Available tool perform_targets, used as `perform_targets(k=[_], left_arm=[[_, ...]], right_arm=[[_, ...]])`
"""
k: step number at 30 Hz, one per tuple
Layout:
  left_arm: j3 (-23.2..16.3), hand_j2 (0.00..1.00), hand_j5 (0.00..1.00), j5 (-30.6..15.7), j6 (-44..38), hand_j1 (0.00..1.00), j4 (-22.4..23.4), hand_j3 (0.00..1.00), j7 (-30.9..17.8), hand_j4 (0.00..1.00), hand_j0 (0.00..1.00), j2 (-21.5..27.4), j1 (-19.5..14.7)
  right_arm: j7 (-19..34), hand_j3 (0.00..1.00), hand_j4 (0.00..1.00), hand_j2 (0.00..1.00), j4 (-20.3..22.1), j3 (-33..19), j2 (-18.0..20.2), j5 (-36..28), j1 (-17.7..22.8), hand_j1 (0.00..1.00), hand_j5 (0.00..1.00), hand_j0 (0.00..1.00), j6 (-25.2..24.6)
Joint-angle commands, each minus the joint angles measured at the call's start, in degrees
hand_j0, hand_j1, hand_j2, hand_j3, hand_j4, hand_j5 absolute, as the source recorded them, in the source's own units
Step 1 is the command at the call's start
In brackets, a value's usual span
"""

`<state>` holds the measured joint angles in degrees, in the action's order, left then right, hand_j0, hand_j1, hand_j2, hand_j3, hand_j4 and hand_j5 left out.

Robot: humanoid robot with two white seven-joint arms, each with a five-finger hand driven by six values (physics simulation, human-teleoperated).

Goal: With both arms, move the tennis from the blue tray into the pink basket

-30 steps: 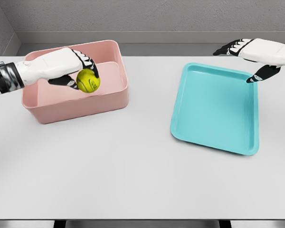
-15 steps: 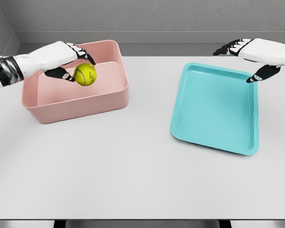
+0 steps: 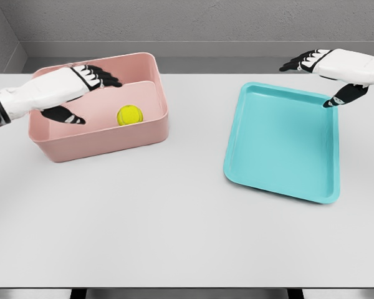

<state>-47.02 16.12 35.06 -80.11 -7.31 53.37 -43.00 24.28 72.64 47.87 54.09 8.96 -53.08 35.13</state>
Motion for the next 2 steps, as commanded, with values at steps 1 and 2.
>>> perform_targets(k=[1, 2], left_arm=[[4.48, 1.0, 1.0, -1.62, -0.06, 1.0, -4.97, 1.0, 0.02, 1.0, 1.0, 4.38, 0.37], [4.57, 1.0, 1.0, -1.53, -0.06, 1.0, -5.06, 1.0, 0.02, 1.0, 1.0, 5.08, 0.9]], right_arm=[[-0.02, 1.0, 1.0, 1.0, 0.04, -0.06, 0.05, -0.34, 0.0, 1.0, 1.0, 1.0, -0.13], [-0.02, 1.0, 1.0, 1.0, 0.04, -0.06, 0.14, -0.34, 0.0, 1.0, 1.0, 1.0, -0.13]])
